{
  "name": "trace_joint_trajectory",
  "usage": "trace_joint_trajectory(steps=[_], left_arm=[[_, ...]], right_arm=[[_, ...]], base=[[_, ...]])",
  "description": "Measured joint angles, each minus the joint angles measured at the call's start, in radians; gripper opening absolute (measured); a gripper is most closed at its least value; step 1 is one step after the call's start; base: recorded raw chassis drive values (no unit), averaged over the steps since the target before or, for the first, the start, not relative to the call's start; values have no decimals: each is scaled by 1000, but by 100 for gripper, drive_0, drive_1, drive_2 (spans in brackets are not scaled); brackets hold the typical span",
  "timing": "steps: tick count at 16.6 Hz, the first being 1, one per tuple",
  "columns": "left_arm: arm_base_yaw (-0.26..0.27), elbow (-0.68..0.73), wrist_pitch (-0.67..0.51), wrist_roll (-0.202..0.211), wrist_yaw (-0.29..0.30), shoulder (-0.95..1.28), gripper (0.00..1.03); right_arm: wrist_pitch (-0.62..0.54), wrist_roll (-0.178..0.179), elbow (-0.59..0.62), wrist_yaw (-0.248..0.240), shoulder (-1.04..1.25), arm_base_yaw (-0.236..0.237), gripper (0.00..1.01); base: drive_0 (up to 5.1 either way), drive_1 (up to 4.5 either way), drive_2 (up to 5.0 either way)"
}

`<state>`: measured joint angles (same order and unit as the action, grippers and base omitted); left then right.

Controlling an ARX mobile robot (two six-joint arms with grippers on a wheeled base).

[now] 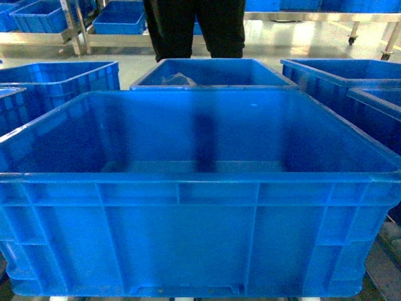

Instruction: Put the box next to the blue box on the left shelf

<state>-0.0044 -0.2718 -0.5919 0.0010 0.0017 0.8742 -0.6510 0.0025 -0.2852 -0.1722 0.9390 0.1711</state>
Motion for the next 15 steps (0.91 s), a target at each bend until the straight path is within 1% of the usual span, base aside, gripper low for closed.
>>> trace_joint_trajectory(steps=[2,3,6,7,8,11,12,13,15], left_arm=[[4,55,-2,0,-2,-60,9],[4,81,1,0,-2,-89,1],[4,150,40,0,-2,-190,1],[4,167,55,0,-2,-224,1],[4,202,109,0,-2,-314,1],[4,228,180,0,-2,-411,1],[4,246,160,0,-2,-433,1],[4,257,177,0,-2,-451,1],[4,257,235,0,-2,-515,1]], right_arm=[[4,0,64,32,-61,-34,7],[11,0,92,46,-98,-49,2],[53,0,164,90,-209,-89,2],[76,0,181,160,-248,-154,2],[133,0,217,172,-343,-171,2],[208,0,243,172,-448,-171,2],[159,0,271,172,-459,-171,2],[212,0,273,171,-480,-171,2],[266,0,273,172,-561,-171,2]], base=[[0,0,0],[0,0,0],[0,0,0],[0,0,0],[0,0,0],[0,0,0],[0,0,0],[0,0,0],[0,0,0]])
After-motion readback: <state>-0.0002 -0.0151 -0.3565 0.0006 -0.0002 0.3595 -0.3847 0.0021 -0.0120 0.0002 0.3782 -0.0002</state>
